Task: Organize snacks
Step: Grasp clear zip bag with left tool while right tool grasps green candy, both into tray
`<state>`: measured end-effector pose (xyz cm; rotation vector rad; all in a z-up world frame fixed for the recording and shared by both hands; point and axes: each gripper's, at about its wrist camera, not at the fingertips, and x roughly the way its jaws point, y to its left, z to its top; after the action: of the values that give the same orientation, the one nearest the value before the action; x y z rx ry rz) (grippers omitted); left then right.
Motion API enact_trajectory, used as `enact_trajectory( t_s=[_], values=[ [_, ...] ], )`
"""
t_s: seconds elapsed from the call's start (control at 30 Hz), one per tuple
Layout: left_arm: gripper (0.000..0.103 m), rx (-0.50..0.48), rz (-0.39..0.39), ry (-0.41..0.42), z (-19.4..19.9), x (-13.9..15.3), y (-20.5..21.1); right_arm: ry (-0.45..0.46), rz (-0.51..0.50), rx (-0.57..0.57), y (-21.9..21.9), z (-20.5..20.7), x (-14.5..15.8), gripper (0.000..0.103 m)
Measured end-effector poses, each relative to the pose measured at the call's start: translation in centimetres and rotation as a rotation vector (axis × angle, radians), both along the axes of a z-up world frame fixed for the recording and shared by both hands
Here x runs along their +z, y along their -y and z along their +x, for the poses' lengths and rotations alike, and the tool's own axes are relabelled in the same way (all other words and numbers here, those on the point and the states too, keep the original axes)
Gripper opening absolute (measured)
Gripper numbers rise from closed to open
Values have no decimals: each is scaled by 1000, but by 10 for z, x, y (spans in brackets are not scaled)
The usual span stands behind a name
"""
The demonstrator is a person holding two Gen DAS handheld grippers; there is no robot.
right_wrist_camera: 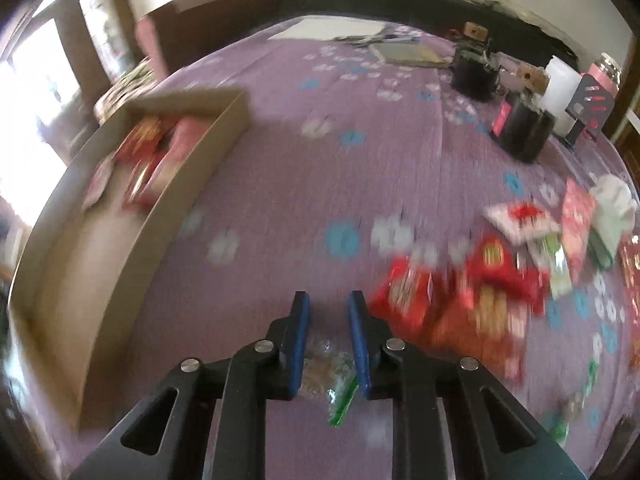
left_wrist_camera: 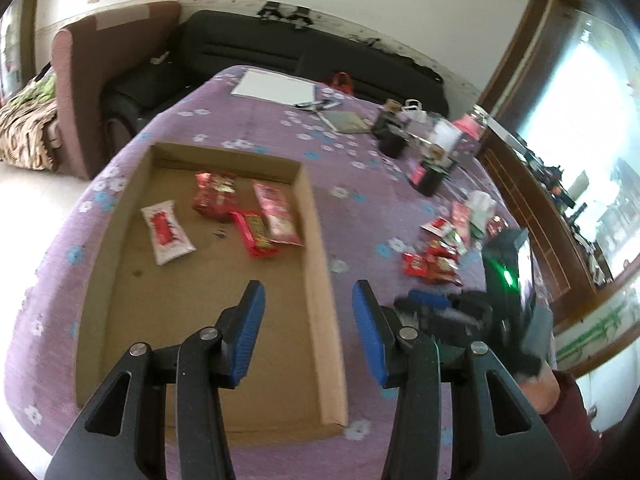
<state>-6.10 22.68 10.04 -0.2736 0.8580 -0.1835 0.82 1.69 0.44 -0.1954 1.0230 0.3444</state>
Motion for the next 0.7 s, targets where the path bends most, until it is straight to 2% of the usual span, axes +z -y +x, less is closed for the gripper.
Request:
enact_trajectory(
  t_s=[0.07,0.1,0.17,0.23,0.3,0.43,0.57,0.7],
  values=[
    [44,-27,-1,-9,-2,-4,13,-21,10,44,9,-23,2,22],
    [44,-36,-2,-15,-3,-6,19,-24,74,48,24,-33,9,22],
    [44,-64,-2,-34,-4,-12,33,9,199,-9,58,-44,27,23],
    [43,-87,1,-51,-5,-18,47,66,273,-115,101,-51,43,33],
    [43,-120,4,-73,-5,-25,63,131,275,-225,138,-56,51,40],
    [43,-179,25,-121,-5,-43,94,114,300,-378,194,-50,39,42],
    [43,-209,23,-174,-1,-58,118,95,284,-420,202,-45,19,42],
    [43,-258,75,-160,-1,-63,141,96,241,-436,198,-36,-2,42]
  ],
)
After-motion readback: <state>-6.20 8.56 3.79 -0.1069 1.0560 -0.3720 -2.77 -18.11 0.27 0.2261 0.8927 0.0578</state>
